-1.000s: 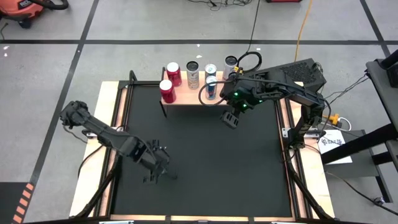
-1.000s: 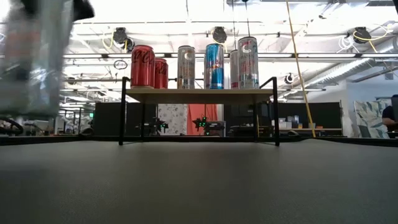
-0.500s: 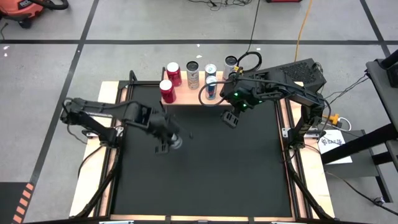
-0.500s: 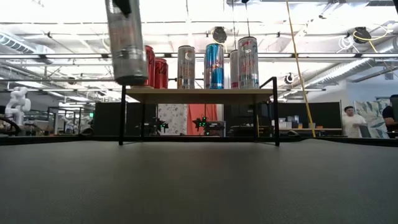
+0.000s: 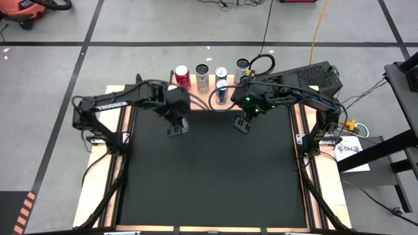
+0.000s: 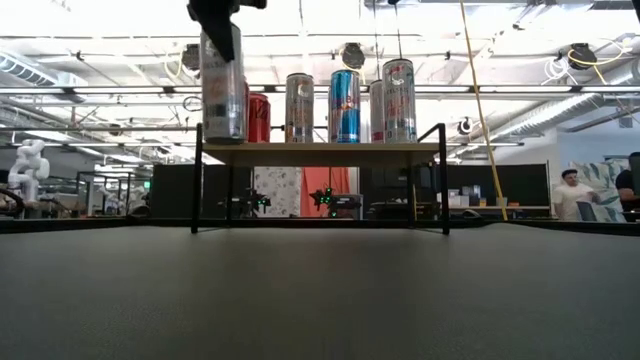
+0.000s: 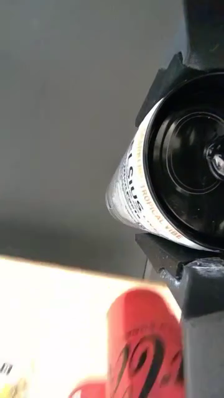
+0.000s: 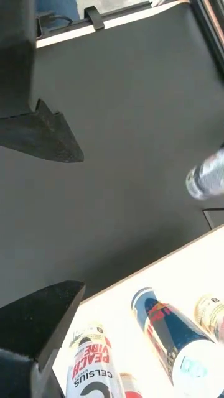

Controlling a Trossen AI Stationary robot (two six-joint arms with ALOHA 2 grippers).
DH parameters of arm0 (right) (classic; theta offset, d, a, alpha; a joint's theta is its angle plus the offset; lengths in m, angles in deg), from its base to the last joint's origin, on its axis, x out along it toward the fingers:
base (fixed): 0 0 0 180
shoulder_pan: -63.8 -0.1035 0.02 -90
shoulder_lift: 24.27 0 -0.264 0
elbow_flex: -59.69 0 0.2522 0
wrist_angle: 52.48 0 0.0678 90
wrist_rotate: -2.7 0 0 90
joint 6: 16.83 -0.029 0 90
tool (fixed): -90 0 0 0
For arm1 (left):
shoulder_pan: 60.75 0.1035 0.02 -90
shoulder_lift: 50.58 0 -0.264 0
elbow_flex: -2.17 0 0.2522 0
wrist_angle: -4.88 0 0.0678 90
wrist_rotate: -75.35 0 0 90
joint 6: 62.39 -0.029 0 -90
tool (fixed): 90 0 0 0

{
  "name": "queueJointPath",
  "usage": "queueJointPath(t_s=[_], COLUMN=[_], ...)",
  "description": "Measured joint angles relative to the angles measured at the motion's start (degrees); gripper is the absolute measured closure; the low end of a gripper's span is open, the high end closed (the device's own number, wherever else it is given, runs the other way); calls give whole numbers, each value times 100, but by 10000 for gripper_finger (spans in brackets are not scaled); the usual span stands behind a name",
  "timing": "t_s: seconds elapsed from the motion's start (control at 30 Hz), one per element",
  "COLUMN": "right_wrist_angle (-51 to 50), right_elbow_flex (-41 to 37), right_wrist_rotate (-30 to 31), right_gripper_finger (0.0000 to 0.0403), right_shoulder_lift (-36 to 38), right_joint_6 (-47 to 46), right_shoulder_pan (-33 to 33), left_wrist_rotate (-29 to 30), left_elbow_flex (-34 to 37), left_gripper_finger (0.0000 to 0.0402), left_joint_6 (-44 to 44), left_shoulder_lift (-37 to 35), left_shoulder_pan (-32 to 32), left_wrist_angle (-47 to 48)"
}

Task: Place canned beverage on shelf
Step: Put the white yellow soda can on the shelf aligned with the other white yellow soda can

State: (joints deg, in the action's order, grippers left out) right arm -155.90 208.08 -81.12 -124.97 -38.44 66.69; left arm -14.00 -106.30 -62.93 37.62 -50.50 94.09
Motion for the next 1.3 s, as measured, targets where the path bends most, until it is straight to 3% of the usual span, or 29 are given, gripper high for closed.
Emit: queueJointPath(t_s=[0.27,0.6,1.3], right_wrist_angle=[24,89,109], right_elbow_flex=[0,0,0], right_wrist_rotate=[2,4,21], right_gripper_finger=[95,95,95], right_shoulder_lift=[-16,-16,-16], right_joint_6=[38,129,175], right_shoulder_pan=[0,0,2], left_wrist_rotate=[-126,-251,-662], left_elbow_flex=[-896,-1683,-1780], left_gripper_finger=[151,153,153], left_joint_6=[-620,-1149,-2184], left_shoulder_lift=[580,777,1276], left_shoulder_pan=[271,662,1460], left_wrist_angle=[148,74,-611])
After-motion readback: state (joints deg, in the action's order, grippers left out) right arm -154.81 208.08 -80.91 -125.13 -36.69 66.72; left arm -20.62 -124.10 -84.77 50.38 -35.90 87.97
